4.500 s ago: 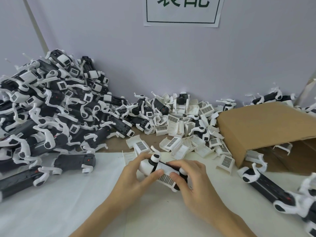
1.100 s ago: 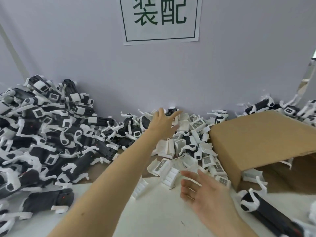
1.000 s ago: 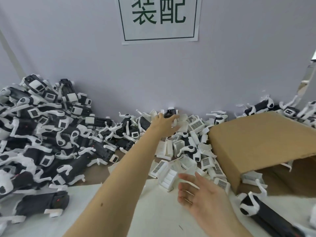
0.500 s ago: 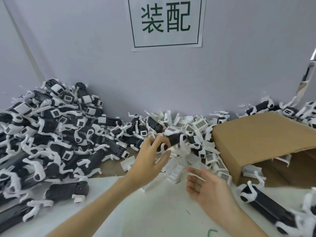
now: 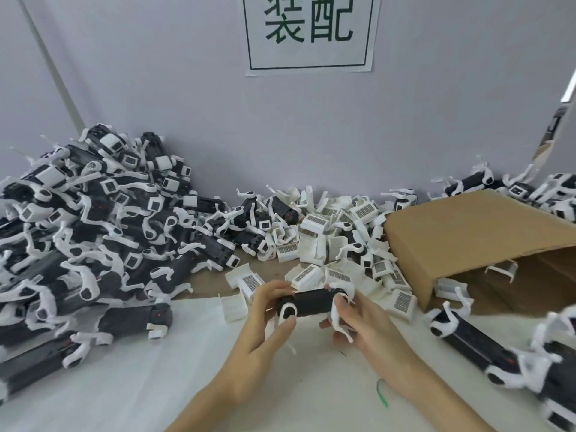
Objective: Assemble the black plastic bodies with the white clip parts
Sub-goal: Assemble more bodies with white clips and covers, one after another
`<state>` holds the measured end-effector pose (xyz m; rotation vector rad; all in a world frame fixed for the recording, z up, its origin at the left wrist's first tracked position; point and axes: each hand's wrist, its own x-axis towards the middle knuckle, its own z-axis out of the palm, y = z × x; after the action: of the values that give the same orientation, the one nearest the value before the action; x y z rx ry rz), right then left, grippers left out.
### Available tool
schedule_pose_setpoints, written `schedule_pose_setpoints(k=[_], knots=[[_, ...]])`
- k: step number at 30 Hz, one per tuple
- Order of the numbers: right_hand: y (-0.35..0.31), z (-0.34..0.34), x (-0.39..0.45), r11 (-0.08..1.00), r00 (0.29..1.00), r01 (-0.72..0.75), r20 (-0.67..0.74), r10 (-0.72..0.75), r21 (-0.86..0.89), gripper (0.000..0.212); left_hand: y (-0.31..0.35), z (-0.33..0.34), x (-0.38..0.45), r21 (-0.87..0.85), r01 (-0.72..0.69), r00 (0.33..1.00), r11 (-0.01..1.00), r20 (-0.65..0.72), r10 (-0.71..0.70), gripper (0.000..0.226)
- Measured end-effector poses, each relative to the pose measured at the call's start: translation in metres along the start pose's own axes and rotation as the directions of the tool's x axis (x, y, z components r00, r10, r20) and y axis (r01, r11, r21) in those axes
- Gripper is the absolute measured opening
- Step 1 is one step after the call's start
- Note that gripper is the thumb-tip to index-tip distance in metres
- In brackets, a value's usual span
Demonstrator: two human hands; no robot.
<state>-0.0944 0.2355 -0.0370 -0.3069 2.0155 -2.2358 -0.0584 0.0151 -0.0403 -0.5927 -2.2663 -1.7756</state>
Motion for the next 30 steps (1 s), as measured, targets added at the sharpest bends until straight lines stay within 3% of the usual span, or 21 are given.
schedule_pose_setpoints(k=[8,14,17,21,24,27,30], knots=[[0.001,0.003,-0.002,0.996,0.996,0.086,0.020,-0.086,0.005,0.036,0.000,0.001,0.002,-0.074,0.150,0.982,0.986,-0.106,-0.157,0.042],[-0.008,0.009,-0.009,0.985,0.981,0.169,0.099,-0.165,-0.030,0.029,0.003,0.004,-0.003,0.130,0.037,0.979,0.991,-0.205,-0.009,0.028],[-0.009,0.011,-0.012,0.985,0.982,0.174,0.075,-0.173,0.000,0.031,0.004,0.005,-0.002,0.113,0.054,0.974,0.992,-0.226,-0.028,0.026],[-0.008,0.016,-0.014,0.987,0.984,0.158,-0.089,-0.157,0.007,0.045,0.006,0.004,-0.001,0.130,0.032,0.985,0.991,-0.174,-0.009,0.046],[-0.006,0.020,-0.013,0.997,0.983,0.079,-0.167,-0.077,0.009,0.060,0.004,0.005,-0.002,0.182,0.021,0.989,0.983,-0.148,0.006,0.029],[-0.006,0.019,-0.014,0.998,0.998,0.036,-0.046,-0.034,0.054,0.058,0.002,0.002,0.000,0.009,0.121,0.976,0.993,-0.185,-0.117,0.023],[-0.006,0.017,-0.016,0.998,0.997,0.050,0.054,-0.051,0.025,0.036,0.004,-0.005,0.002,-0.166,0.238,0.949,0.957,-0.171,-0.266,0.036]])
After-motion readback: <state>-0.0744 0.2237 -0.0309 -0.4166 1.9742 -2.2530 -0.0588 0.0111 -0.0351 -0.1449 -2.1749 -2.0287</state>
